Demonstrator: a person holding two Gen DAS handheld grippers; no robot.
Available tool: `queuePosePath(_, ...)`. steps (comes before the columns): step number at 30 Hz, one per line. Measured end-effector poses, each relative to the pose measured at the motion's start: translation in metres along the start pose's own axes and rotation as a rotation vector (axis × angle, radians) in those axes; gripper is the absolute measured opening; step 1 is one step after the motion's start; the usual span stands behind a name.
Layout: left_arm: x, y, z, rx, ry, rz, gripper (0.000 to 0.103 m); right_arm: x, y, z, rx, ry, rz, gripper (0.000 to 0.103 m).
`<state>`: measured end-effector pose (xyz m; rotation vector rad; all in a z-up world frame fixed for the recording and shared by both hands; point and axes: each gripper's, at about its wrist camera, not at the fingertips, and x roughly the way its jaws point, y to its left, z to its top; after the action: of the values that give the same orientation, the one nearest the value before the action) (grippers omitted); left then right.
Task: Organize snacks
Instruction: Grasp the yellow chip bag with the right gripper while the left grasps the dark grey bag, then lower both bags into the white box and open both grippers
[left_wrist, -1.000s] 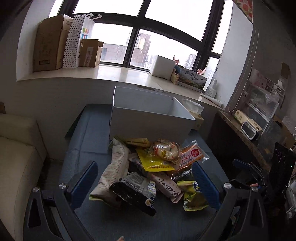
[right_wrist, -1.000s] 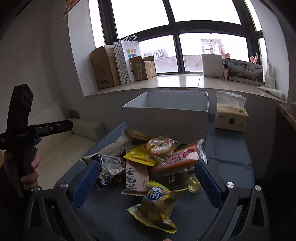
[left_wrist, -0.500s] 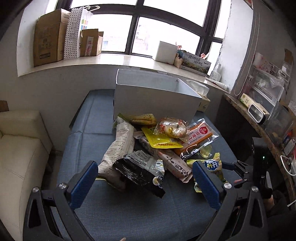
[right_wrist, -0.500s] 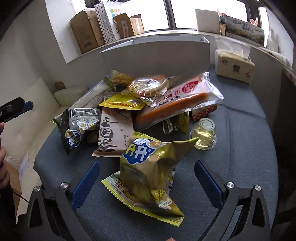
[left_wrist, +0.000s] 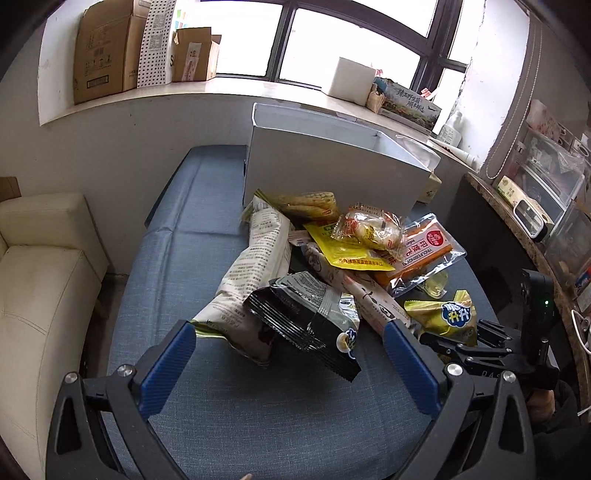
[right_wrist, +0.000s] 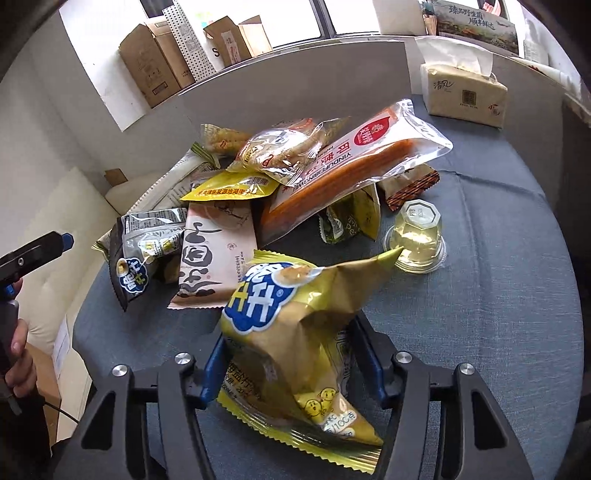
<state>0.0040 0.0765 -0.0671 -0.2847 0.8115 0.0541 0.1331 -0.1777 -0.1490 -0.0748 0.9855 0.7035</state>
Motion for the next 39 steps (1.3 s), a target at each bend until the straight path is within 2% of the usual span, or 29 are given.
queuePosePath(4,0.010,-0.019,0.000,0.132,0.060,-0.027,0.103,-0.018,-0.012,-0.008,0.040,-0.033,-0.005,0.062)
queuePosePath(7,0.024,-0.034,0.001,0.255,0.074,0.028,0.103,-0.039,-0.022,-0.013,0.067,-0.067,-0.001,0.062)
queuePosePath(10,0.042,-0.042,0.006,0.338,0.114,0.022,0.103,-0.058,-0.031,-0.018,0.080,-0.094,-0.007,0.062)
queuePosePath(12,0.052,-0.048,0.010,0.394,0.118,0.052,0.103,-0.067,-0.034,-0.019,0.087,-0.110,-0.010,0.062)
queuePosePath(19,0.087,-0.056,0.015,0.512,0.196,0.106,0.103,-0.073,-0.035,-0.022,0.092,-0.122,-0.005,0.062)
queuePosePath(23,0.098,-0.066,0.005,0.625,0.200,0.193,0.103,-0.068,-0.032,-0.023,0.088,-0.110,-0.006,0.062)
queuePosePath(25,0.099,-0.070,-0.004,0.674,0.187,0.233,0.098,-0.067,-0.031,-0.023,0.082,-0.107,-0.004,0.062)
queuePosePath(29,0.090,-0.067,-0.006,0.642,0.175,0.231,0.089,-0.067,-0.029,-0.024,0.075,-0.104,-0.004,0.062)
queuePosePath(30,0.085,-0.065,-0.005,0.628,0.151,0.235,0.076,-0.067,-0.028,-0.024,0.071,-0.105,-0.005,0.062)
queuePosePath(32,0.071,-0.060,-0.002,0.574,0.126,0.205,0.068,-0.067,-0.026,-0.022,0.062,-0.105,-0.005,0.062)
queuePosePath(36,0.041,-0.048,0.007,0.459,0.075,0.170,0.067,-0.068,-0.022,-0.021,0.053,-0.110,-0.001,0.063)
queuePosePath(39,0.014,-0.040,0.021,0.351,0.013,0.094,0.067,-0.072,-0.019,-0.017,0.045,-0.124,0.008,0.063)
